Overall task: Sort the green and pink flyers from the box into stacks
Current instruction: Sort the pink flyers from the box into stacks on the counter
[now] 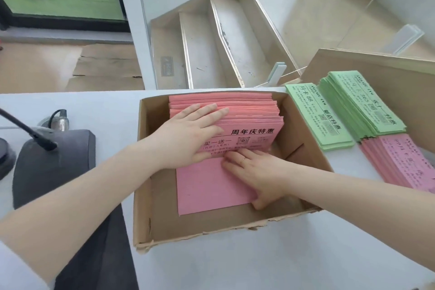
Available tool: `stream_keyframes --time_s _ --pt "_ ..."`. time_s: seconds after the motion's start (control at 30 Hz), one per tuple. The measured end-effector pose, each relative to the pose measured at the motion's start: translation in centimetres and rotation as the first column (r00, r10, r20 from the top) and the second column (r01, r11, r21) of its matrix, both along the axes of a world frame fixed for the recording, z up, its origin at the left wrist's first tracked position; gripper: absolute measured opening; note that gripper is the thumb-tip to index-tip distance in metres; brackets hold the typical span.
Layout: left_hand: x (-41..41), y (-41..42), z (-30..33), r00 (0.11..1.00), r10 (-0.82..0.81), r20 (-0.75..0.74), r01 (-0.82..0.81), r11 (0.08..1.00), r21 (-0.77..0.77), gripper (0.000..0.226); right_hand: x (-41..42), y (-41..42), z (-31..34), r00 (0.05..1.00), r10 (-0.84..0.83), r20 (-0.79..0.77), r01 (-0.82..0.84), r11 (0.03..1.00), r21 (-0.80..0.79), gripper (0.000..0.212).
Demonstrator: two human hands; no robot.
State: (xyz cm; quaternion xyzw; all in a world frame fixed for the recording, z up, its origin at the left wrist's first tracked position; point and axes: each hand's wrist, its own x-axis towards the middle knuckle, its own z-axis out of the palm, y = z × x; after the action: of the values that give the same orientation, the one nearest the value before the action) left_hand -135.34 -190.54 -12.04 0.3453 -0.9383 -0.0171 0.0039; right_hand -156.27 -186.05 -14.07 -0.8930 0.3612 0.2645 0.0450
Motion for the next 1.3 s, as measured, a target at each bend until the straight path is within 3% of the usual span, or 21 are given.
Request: stream_keyframes --time_s 0.13,0.23,0.33,0.43,0.5,0.63,0.8,0.9,1.0,1.1,1.17,1.23,1.3 --pt "0.1 -0.1 0.1 0.998 0.036 -0.053 -0.032 0.997 0.068 0.054 0.1 0.5 -0.5 0.999 -0.005 -0.037 0.004 0.999 -0.049 0.096" --pt "0.0 0.3 0.3 0.996 0.035 -0.088 -0.03 0.998 0.054 0.071 0.5 0.2 -0.6 1.0 0.02 -0.012 -0.022 0.992 -0.127 0.067" --pt "0.0 0.9 0.7 0.997 0.027 -0.067 -0.02 0.995 0.098 0.099 0.9 -0.4 0.5 0.984 -0.111 0.141 0.127 0.986 -0.11 0.039" --pt "0.3 1.3 1.3 0.971 0.093 -0.22 -0.031 0.963 0.268 0.106 0.3 -0.7 1.9 0.898 -0.25 0.361 0.317 0.938 -0.14 0.01" --pt "0.7 1.5 1.4 0.952 0.114 -0.285 -0.036 0.964 0.264 0.088 -0.7 -0.6 2.8 0.838 -0.283 0.466 0.412 0.889 -0.201 0.012" --pt "0.5 1.5 0.1 0.958 0.074 -0.278 -0.075 0.997 0.005 0.044 -1.8 -0.7 3.0 0.81 -0.158 0.564 0.427 0.818 -0.384 0.012" --pt "0.1 1.1 0.1 0.936 0.103 -0.336 -0.136 0.988 -0.078 0.047 -1.7 -1.9 2.0 0.855 0.056 0.516 0.323 0.721 -0.613 0.053" --pt "0.2 1.3 -0.1 0.949 0.087 -0.303 -0.129 0.984 -0.121 0.056 -1.2 -2.7 1.6 0.866 0.095 0.491 0.293 0.699 -0.652 0.052" --pt "0.4 1.5 -0.2 0.952 0.084 -0.294 -0.142 0.973 -0.18 0.061 -1.1 -2.8 0.9 0.873 0.135 0.469 0.256 0.691 -0.676 0.039" --pt "0.3 1.6 0.1 0.954 0.086 -0.286 -0.15 0.966 -0.212 0.06 -1.6 -2.5 1.2 0.859 0.198 0.472 0.197 0.723 -0.662 0.03" --pt "0.2 1.7 0.1 0.958 0.092 -0.271 -0.152 0.966 -0.211 0.059 -1.8 -2.3 1.6 0.864 0.181 0.471 0.148 0.801 -0.58 0.026" --pt "0.3 1.8 0.2 0.954 0.099 -0.283 -0.16 0.966 -0.201 0.055 -1.7 -2.0 2.0 0.88 0.057 0.472 0.161 0.898 -0.409 0.023" --pt "0.4 1.8 0.1 0.947 0.098 -0.306 -0.167 0.964 -0.209 0.049 -1.5 -1.8 2.0 0.927 -0.084 0.365 0.205 0.93 -0.305 0.023"
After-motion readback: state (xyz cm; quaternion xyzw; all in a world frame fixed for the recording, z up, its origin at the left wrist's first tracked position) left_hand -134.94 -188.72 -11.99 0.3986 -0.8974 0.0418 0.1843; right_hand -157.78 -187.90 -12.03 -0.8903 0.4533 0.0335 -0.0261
